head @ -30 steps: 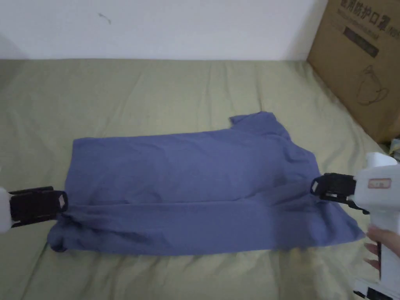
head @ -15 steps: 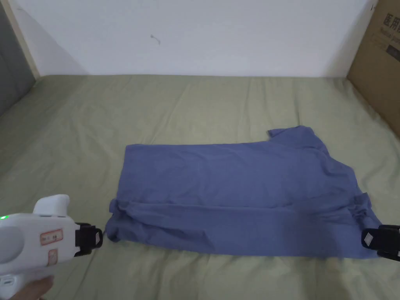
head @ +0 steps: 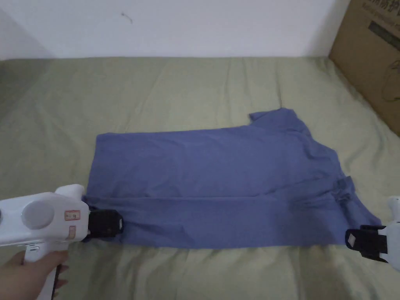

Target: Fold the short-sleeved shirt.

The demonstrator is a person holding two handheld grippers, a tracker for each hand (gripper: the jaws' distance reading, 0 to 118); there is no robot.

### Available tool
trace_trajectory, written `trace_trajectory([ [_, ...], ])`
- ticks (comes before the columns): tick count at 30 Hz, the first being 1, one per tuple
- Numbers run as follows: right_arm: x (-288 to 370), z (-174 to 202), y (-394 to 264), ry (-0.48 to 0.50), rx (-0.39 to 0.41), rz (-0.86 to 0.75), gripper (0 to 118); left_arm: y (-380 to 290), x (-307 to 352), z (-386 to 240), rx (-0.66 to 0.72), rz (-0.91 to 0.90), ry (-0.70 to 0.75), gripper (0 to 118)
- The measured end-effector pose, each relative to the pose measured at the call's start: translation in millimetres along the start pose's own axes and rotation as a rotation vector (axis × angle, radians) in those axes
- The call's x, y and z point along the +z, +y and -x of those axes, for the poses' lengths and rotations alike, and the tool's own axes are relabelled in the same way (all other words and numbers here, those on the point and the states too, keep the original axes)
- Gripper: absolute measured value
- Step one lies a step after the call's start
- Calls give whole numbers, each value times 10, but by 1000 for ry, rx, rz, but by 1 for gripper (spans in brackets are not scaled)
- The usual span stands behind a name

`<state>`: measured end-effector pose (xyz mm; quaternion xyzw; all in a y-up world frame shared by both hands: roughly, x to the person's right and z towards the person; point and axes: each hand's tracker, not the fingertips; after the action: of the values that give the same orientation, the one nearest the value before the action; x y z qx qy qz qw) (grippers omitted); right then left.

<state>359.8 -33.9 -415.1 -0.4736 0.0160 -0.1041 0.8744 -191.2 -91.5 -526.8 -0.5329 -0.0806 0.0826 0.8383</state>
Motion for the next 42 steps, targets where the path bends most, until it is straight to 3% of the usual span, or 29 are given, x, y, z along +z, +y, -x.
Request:
trace_trajectory([
  [1,-25,-38,2,9,-26,6,0,-6,17,-17,-51,4,54,102],
  [2,-44,-73,4,17,-52,11,0,-49,29,-53,-90,7,110,84],
  [4,-51,-144,-3,27,-99,9,0,-60,168,20,-92,-28,68,63],
  [6,-68,-240,24,26,-124,-1,0,-64,280,89,-45,-60,0,14],
  [11,-111,-510,208,-8,-172,-39,0,-87,515,69,-7,-106,-29,10],
  [12,-142,-567,273,-12,-178,-44,9,-95,562,47,-6,-114,-31,10],
  [13,-193,-617,342,-25,-182,-35,33,-100,600,32,-9,-124,-34,9],
  [14,-260,-693,407,-68,-200,-12,73,-97,596,-27,-15,-125,-37,9],
  [15,-343,-776,472,-112,-208,5,89,-100,621,-40,-23,-129,-35,9],
  [16,-419,-829,508,-90,-208,5,90,-101,642,-44,-27,-132,-35,9],
  [19,-634,-903,582,-69,-245,66,90,-99,626,-56,-18,-130,-40,9],
  [22,-866,-910,594,-132,-227,127,90,-117,570,-18,19,-119,-49,9],
  [24,-962,-901,552,-126,-235,154,80,-139,544,4,35,-112,-49,9],
  [25,-963,-864,536,-133,-221,152,80,-151,531,12,40,-106,-48,9],
  [26,-920,-826,537,-189,-144,130,75,-154,484,13,45,-100,-49,9],
  [27,-900,-815,534,-198,-108,120,69,-161,472,21,48,-96,-50,9],
  [28,-854,-793,536,-167,-89,108,46,-166,466,32,57,-89,-55,9],
  [29,-815,-785,537,-82,-114,106,8,-167,465,44,65,-86,-63,9],
  [30,-767,-742,535,-63,-128,113,8,-165,456,24,67,-86,-62,9],
  [34,-525,-653,530,-105,-58,99,7,-132,601,51,75,-98,-75,9],
  [37,-220,-723,468,-43,-138,79,7,-181,810,72,66,-92,-70,9],
  [42,240,-764,-25,17,-182,137,7,-636,1193,175,55,-56,-57,9],
])
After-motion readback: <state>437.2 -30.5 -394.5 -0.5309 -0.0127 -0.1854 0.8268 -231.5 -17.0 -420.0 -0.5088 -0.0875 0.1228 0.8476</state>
